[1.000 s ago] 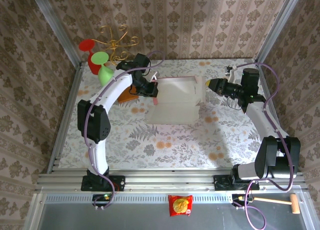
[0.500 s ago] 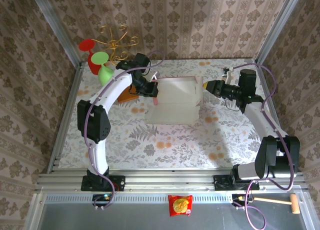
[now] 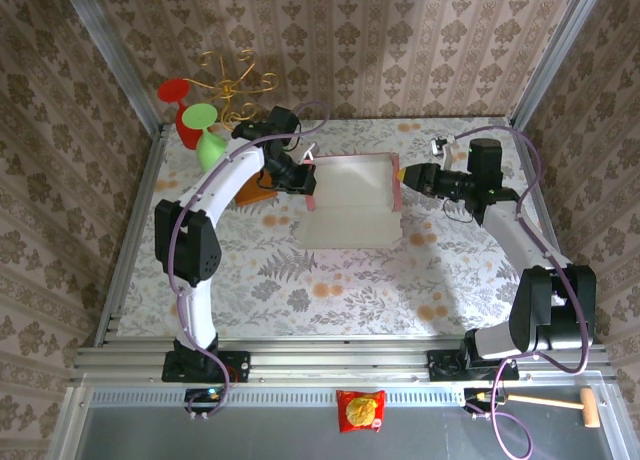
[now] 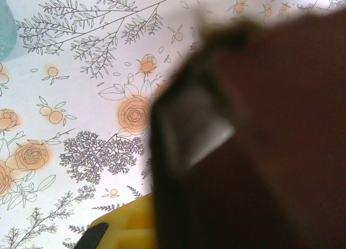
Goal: Fold the paper box
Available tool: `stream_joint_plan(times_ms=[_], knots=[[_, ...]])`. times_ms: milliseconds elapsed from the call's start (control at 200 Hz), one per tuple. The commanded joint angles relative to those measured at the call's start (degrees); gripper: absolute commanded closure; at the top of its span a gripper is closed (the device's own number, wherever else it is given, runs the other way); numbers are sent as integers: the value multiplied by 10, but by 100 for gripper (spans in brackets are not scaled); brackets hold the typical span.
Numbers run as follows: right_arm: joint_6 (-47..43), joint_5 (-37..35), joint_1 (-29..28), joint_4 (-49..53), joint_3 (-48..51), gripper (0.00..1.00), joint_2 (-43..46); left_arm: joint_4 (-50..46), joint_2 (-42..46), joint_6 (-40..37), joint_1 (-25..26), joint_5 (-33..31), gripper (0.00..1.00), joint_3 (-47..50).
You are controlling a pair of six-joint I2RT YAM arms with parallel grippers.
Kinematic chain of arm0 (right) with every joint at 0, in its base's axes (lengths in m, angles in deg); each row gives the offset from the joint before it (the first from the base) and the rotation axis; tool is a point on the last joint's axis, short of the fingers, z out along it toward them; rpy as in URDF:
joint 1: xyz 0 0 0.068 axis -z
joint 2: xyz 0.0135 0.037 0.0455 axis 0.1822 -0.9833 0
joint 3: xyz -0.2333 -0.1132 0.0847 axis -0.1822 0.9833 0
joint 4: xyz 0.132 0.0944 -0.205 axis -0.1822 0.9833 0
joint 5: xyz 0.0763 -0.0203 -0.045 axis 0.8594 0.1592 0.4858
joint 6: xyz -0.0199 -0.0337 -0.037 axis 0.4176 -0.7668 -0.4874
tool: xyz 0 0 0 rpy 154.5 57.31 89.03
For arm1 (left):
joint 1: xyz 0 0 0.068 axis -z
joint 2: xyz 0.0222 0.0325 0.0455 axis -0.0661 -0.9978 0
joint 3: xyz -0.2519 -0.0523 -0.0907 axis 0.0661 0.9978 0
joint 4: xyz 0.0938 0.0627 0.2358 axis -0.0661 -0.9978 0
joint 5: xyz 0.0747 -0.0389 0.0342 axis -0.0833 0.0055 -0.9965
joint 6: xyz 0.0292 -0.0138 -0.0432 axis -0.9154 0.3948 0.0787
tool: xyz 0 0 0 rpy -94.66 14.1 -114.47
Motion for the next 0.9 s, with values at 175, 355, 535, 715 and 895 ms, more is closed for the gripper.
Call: stream_joint_plan(times_ms=[175,355,535,715,895], knots=[[-59,-39,-20,75,-36,69,3,-6,-2,-14,3,26,100,-21],[-106,-98,-37,125,-53,66,9,-7,0,-15,4,27,100,-21],[-130,-142,-49,143,-68,65,5,-7,2,-18,4,27,100,-21],[-158,-202,-77,176,-99,66,-10,-7,2,-16,7,27,100,-21],[-175,-294,-105,194,-117,67,-16,-6,1,-15,9,27,100,-22]])
